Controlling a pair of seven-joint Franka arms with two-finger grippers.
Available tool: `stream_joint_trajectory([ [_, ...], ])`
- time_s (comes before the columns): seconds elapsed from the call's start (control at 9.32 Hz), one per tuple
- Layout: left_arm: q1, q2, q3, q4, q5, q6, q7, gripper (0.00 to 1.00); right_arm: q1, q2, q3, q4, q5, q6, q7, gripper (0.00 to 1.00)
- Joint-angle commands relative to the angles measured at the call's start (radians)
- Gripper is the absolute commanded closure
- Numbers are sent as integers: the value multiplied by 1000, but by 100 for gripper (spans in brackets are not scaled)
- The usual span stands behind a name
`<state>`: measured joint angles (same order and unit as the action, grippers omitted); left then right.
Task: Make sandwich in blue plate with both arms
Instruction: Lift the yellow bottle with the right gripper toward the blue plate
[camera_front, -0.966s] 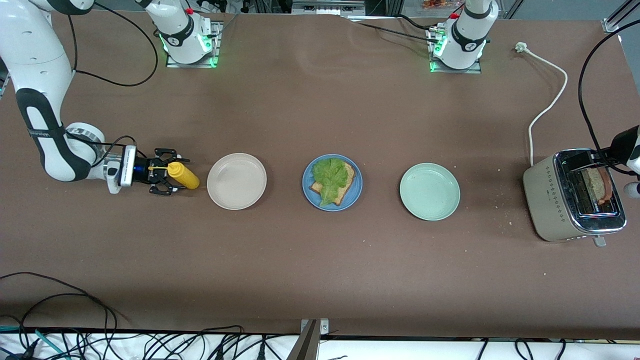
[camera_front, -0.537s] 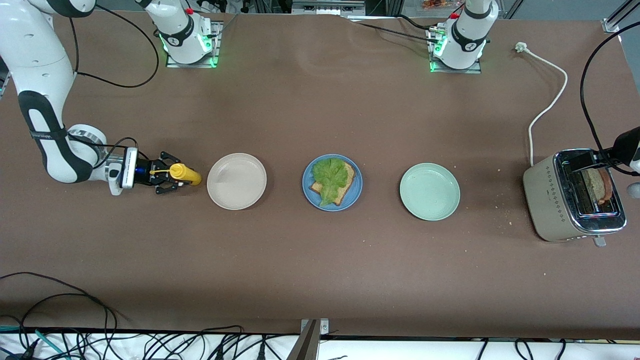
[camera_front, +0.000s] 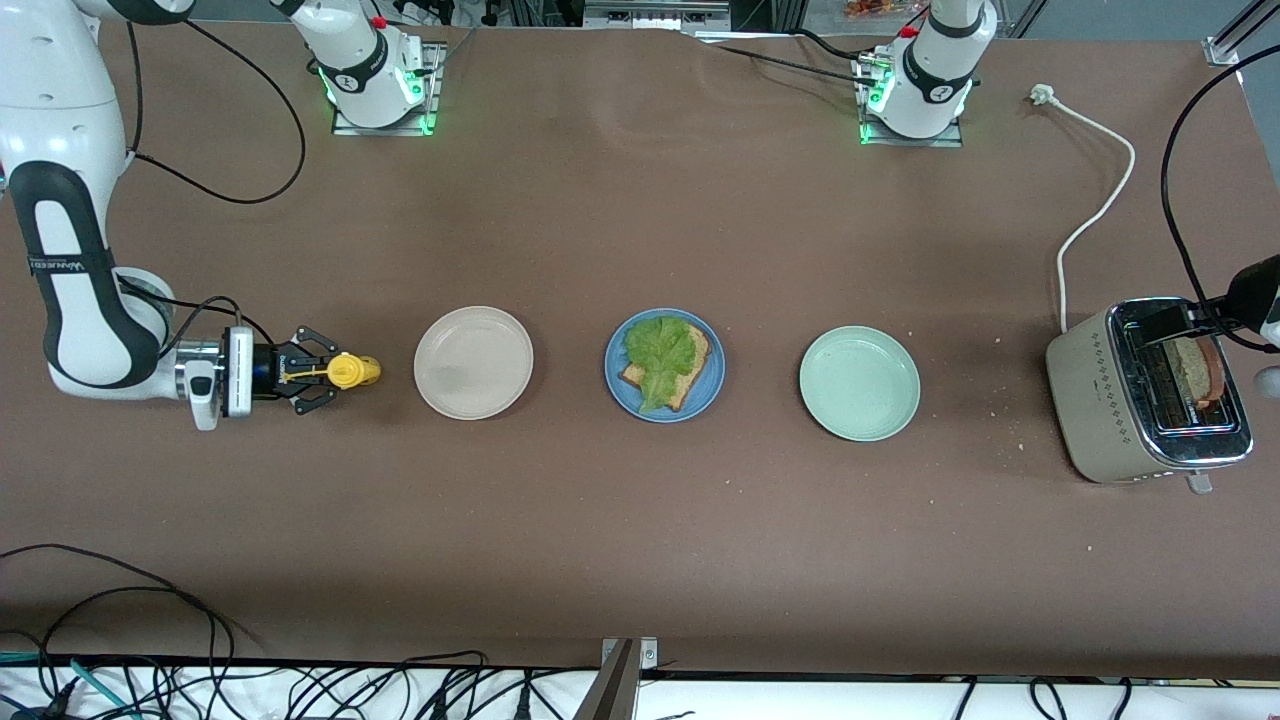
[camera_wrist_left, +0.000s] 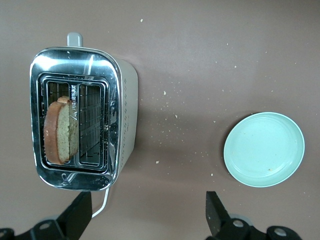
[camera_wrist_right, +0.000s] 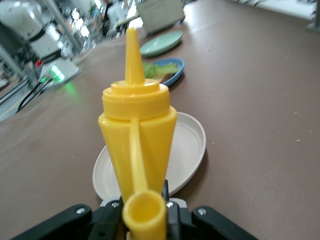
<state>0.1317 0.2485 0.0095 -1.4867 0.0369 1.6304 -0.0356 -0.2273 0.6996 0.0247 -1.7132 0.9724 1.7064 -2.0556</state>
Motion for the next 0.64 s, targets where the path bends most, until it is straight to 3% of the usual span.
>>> stream_joint_trajectory([
  [0.0, 5, 2, -6, 11, 26, -11, 0, 0, 19, -26, 116, 150, -260, 18, 295, 100],
  [0.21, 6, 2, -5, 13, 28, -11, 2, 0, 61, -26, 190, 237, -398, 24, 496, 100],
  [0.54, 17, 2, -3, 11, 29, -11, 2, 0, 231, -26, 201, 317, -608, 85, 731, 100],
])
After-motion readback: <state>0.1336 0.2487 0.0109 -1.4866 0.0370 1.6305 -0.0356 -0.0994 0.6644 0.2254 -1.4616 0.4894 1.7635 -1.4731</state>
